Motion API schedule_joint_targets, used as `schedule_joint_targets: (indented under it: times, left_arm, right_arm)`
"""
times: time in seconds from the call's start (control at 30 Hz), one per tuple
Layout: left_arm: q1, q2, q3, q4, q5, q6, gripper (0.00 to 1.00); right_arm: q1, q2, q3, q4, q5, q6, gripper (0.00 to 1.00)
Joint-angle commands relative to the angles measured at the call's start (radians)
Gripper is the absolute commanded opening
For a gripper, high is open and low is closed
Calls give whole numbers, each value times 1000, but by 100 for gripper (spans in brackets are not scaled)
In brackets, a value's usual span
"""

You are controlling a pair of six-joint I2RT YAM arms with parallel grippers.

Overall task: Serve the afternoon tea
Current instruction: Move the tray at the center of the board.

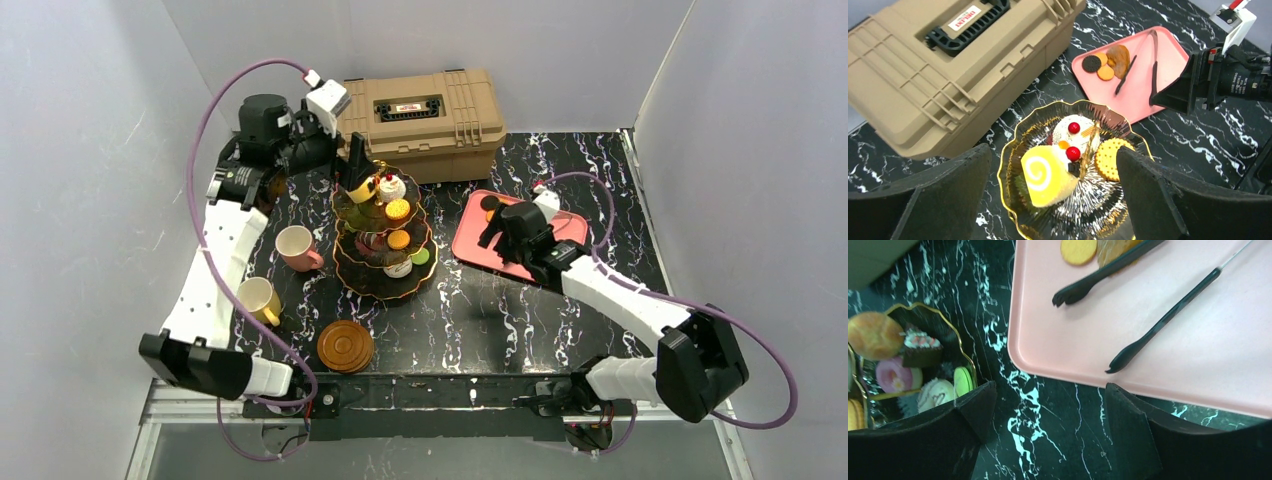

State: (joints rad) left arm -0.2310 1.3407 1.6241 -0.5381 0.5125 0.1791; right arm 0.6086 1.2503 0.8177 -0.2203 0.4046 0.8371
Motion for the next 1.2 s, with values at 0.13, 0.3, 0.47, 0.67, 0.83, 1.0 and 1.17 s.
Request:
schedule_joint_targets:
  times: [0.13,0.3,0.47,0.67,0.83,1.0,1.17]
  left_arm:
    - [3,89,98,-55,164,109,65]
    - [1,115,120,-55,220,124,26]
    - [-4,110,101,0,229,131,17]
    - [-4,79,42,182,180,145,14]
    - [-3,119,97,182,178,169,12]
    - [-4,142,112,184,165,188,12]
    - [-5,146,114,176,188,177,10]
  right_arm:
    - [80,124,-4,102,38,11,83]
    - [83,211,41,152,43,6,82]
    - [83,314,135,160,79,-7,81]
    - [83,451,270,200,61,-15,69]
    - [76,588,369,246,0,9,47]
    - [66,725,442,248,-23,32,27]
    - [16,758,410,238,-32,58,16]
